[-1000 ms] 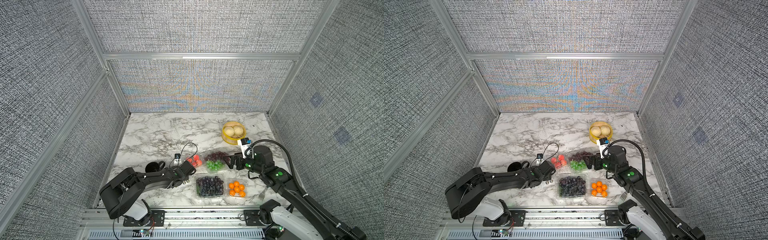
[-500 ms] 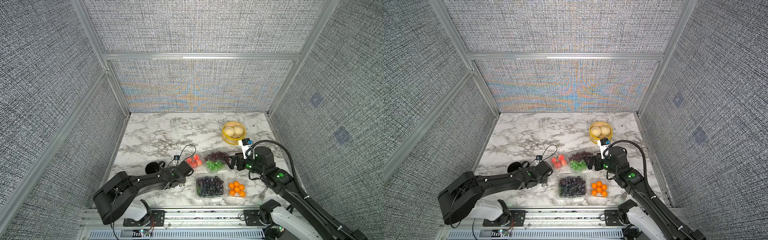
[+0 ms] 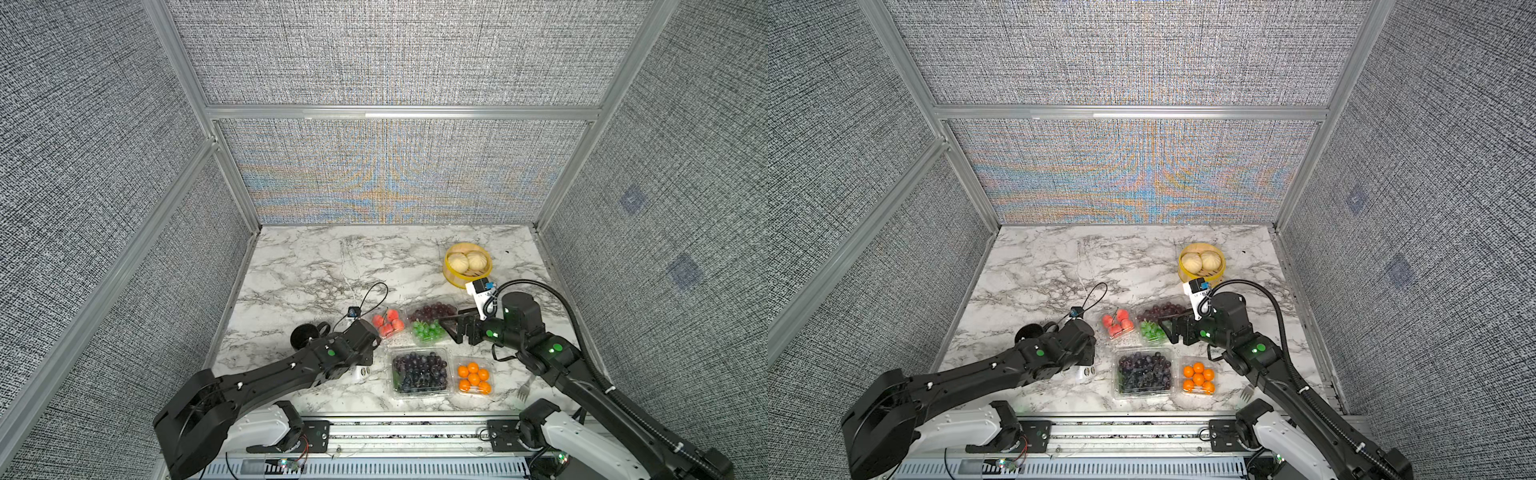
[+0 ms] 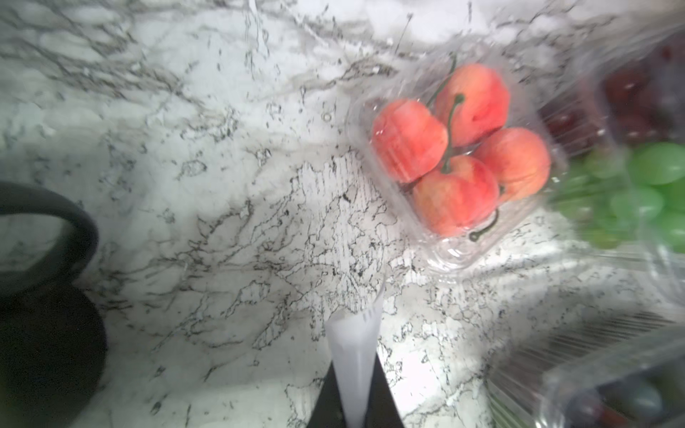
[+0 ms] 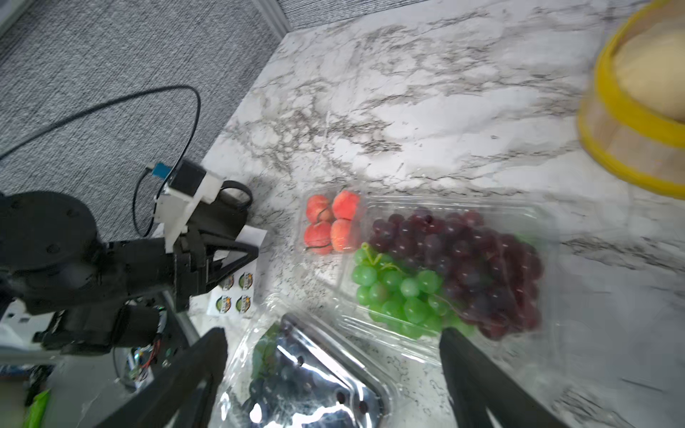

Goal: Label fruit boxes
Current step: Pick up the label sticker from the center of the board, then adjust the label sticker.

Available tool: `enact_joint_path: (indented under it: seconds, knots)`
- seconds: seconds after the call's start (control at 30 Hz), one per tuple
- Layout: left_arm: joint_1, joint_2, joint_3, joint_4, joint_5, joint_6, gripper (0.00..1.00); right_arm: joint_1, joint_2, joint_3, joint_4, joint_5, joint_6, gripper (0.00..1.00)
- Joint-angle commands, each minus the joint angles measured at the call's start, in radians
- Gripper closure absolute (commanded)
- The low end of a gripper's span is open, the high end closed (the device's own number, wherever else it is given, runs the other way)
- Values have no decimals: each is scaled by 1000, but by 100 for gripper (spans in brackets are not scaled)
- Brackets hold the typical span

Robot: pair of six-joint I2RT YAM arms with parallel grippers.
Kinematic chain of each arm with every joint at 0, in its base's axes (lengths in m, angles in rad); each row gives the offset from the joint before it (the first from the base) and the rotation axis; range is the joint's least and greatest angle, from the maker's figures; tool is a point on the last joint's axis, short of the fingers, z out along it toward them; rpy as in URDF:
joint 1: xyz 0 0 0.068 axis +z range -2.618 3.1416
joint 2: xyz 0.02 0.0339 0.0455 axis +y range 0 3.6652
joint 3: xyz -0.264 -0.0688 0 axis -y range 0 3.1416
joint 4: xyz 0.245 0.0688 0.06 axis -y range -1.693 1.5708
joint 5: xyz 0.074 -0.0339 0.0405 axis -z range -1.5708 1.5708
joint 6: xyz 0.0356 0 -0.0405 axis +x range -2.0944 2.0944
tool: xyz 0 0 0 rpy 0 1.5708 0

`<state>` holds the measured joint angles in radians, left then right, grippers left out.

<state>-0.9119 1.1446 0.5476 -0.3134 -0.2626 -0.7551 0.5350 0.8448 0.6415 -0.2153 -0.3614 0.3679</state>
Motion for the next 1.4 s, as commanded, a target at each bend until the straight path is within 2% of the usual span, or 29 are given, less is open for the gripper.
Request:
enact_joint_path:
  seconds: [0.0,0.1,0.23,0.33,0.4,0.53,0.7,0.8,0.97,1.13,1.2,1.37]
  knots:
    - [4,-95,-16,25,-34,56,90,46,14,20,52,-49,0,8]
    - [4,-222,-44,99,11,113,90,101,41,19,132,-125,12,9]
    - [4,-423,-113,298,131,206,90,138,86,-18,335,-291,65,9]
    - [4,-521,-91,316,194,245,89,147,128,-10,403,-350,84,13]
    - [4,-536,-64,326,226,267,88,161,163,-3,444,-365,82,14]
    - [3,-489,-32,417,309,282,88,186,255,28,536,-424,82,20]
    - [6,-369,30,478,324,312,88,191,316,61,622,-506,102,28]
    - [10,-311,39,561,375,308,88,191,318,65,616,-496,92,31]
    - [13,-256,57,609,385,304,88,175,306,51,597,-484,72,34]
    - [14,-222,65,645,419,301,88,161,279,36,597,-473,74,41]
    - [13,-215,60,668,426,295,87,159,280,32,607,-454,78,47]
    - [14,-202,56,714,487,296,86,146,350,40,698,-485,134,75]
